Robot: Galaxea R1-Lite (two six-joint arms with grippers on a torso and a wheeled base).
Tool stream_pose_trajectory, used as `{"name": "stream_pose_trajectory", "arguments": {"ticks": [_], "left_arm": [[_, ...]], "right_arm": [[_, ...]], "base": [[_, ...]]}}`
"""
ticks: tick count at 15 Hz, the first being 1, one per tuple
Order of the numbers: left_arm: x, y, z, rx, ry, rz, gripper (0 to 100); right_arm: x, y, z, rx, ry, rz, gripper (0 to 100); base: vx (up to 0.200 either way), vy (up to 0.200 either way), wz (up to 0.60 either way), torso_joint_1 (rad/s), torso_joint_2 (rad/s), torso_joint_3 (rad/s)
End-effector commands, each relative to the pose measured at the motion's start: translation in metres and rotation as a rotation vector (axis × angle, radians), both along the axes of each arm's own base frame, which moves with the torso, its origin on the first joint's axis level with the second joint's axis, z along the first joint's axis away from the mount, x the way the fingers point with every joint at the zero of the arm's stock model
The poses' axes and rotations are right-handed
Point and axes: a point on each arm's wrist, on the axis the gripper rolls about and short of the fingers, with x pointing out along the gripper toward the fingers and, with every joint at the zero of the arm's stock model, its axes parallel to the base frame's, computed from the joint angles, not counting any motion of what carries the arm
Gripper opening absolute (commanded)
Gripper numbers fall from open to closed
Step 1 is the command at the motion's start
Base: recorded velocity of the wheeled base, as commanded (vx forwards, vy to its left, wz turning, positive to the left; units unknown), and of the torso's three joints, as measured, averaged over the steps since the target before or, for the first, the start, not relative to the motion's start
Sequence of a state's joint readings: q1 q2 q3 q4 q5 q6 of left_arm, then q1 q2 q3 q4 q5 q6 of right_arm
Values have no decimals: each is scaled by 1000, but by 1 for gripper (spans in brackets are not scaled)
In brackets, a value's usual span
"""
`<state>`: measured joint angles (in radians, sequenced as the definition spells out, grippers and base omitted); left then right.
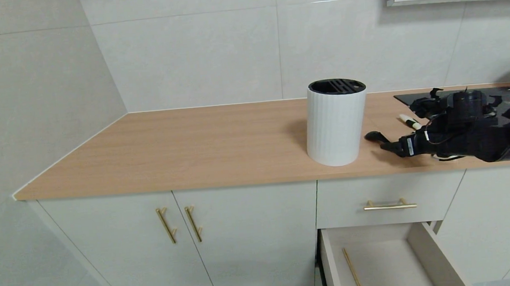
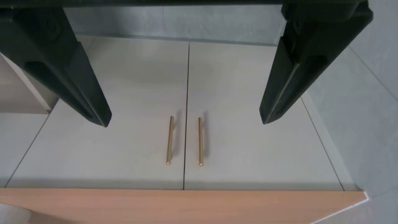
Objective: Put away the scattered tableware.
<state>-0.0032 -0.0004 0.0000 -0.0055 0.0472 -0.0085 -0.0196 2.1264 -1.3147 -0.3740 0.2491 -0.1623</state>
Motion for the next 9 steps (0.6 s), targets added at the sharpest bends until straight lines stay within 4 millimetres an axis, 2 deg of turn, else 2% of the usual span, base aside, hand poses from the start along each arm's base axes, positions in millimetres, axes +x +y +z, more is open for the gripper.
{"name": "stream_pose_trajectory", "arguments": {"ticks": [1, 8, 9], "left_arm": [[0, 0, 0, -1, 0, 0, 100], [0, 0, 0, -1, 0, 0, 100], [0, 0, 0, -1, 0, 0, 100]], "right_arm": [[18, 4, -23, 1, 27, 11, 100], [27, 5, -32, -1, 32, 10, 100], [27, 5, -32, 1, 34, 11, 0]], "base": [[0, 0, 0, 0, 0, 0], [0, 0, 0, 0, 0, 0], [0, 0, 0, 0, 0, 0]]}}
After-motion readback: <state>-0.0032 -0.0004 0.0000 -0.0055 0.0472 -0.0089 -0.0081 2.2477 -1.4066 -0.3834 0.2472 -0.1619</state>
